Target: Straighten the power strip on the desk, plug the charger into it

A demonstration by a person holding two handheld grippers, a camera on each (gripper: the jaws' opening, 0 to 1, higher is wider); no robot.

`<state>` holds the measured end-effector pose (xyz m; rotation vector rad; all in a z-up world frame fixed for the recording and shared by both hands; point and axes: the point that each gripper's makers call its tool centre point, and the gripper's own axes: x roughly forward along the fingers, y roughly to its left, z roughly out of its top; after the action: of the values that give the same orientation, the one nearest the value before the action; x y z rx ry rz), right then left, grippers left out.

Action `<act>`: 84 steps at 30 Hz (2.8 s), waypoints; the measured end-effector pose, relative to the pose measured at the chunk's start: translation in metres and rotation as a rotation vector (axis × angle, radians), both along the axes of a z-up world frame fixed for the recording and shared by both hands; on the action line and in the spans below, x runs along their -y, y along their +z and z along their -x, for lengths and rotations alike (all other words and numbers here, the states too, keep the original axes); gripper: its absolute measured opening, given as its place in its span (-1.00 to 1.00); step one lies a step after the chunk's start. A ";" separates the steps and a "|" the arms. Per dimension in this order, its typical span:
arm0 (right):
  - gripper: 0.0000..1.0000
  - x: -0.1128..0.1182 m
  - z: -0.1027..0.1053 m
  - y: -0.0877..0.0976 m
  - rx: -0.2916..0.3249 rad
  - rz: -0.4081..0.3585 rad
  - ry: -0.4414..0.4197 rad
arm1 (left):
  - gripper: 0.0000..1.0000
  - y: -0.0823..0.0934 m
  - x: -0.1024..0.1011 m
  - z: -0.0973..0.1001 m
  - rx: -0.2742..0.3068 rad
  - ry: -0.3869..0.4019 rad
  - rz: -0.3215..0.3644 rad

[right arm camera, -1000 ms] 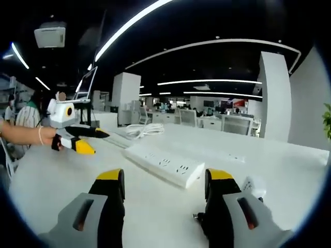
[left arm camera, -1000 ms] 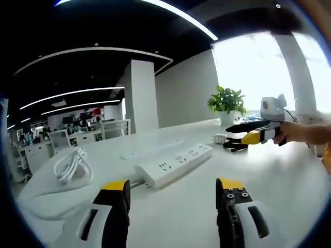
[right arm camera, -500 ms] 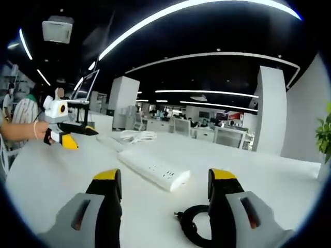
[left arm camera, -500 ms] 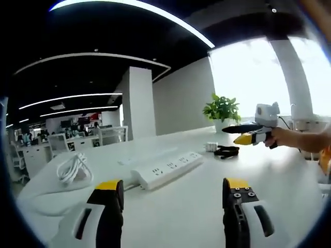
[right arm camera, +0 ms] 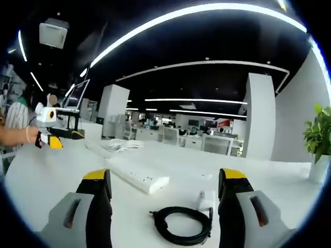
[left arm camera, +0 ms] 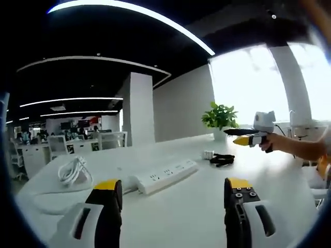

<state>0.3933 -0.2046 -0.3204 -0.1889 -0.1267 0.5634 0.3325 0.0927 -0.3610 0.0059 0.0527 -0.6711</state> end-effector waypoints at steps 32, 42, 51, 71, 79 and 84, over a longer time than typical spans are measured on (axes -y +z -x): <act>0.06 0.067 -0.034 -0.012 -0.087 0.132 -0.121 | 0.65 -0.010 -0.001 0.000 -0.006 0.012 0.007; 0.05 0.062 -0.055 -0.028 -0.177 0.052 -0.159 | 0.64 -0.011 -0.002 -0.002 -0.013 0.017 0.016; 0.05 0.056 -0.070 -0.049 -0.285 -0.005 -0.199 | 0.63 -0.015 -0.002 -0.003 -0.026 0.015 0.018; -0.01 0.057 -0.099 -0.076 -0.357 -0.079 -0.260 | 0.63 -0.014 0.005 -0.004 -0.027 0.013 0.015; -0.02 0.055 -0.102 -0.085 -0.369 -0.061 -0.263 | 0.63 -0.013 0.006 -0.004 -0.028 0.011 0.010; -0.03 0.053 -0.104 -0.087 -0.368 -0.044 -0.267 | 0.63 -0.013 0.006 -0.004 -0.028 0.013 0.011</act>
<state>0.4973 -0.2574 -0.4072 -0.0554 0.2407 0.3213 0.3368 0.0870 -0.3741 -0.0147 0.0758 -0.6587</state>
